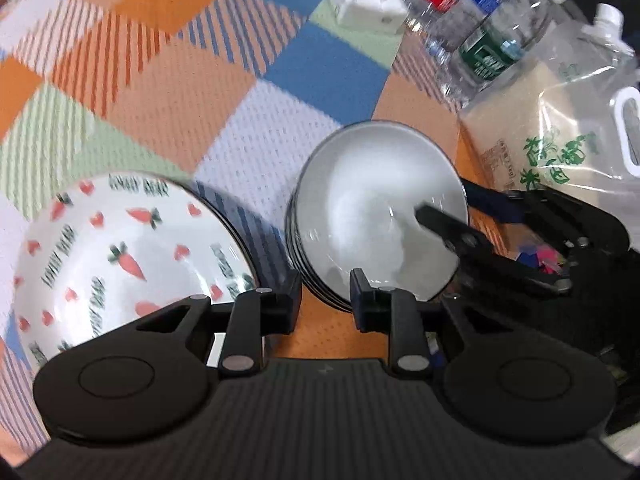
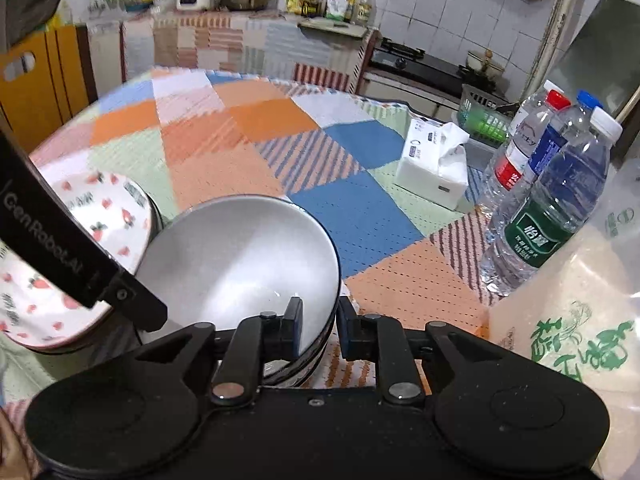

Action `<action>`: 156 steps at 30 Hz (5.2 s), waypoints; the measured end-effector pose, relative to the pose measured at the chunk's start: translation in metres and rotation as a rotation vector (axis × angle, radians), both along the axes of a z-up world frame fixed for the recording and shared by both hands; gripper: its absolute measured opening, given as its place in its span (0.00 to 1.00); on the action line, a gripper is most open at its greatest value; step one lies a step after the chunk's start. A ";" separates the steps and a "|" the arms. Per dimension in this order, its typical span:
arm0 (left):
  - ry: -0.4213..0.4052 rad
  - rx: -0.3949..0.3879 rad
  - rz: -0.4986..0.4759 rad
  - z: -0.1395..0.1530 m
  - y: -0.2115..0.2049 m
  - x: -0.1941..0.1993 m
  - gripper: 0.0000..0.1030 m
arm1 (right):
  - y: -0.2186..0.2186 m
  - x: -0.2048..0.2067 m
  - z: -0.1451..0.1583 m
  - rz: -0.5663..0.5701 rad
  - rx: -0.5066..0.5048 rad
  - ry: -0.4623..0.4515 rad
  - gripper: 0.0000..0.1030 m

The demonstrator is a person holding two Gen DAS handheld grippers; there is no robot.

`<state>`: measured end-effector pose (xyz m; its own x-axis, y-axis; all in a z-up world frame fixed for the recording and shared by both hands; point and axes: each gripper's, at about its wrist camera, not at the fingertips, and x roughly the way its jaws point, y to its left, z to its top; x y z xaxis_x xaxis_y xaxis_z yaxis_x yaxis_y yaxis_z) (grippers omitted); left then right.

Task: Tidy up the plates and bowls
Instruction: 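Carry the nested bowls over the third white bowl and lower them in, then lift the three-bowl stack with the right tool while the left tool steadies it, then lower the bowl stack onto the bunny plate with the right tool, then open the right tool and withdraw both tools from the stack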

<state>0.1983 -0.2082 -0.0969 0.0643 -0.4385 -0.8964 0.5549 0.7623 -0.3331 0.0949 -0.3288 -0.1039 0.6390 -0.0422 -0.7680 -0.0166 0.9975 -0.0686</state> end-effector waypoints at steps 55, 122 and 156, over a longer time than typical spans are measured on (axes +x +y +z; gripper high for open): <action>-0.168 -0.109 -0.095 -0.009 -0.002 0.000 0.30 | 0.036 -0.036 -0.071 0.049 0.099 -0.190 0.91; -0.256 0.009 0.312 -0.021 0.174 -0.005 0.35 | 0.170 0.025 -0.051 0.362 0.072 -0.012 0.91; -0.536 -0.021 0.384 0.085 0.233 -0.150 0.86 | 0.162 -0.078 0.077 -0.034 -0.004 -0.060 0.93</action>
<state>0.0483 0.0249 -0.0119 0.6550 -0.3125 -0.6880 0.3377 0.9355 -0.1034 0.0164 -0.1668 -0.0266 0.6822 -0.0673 -0.7281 0.0215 0.9972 -0.0720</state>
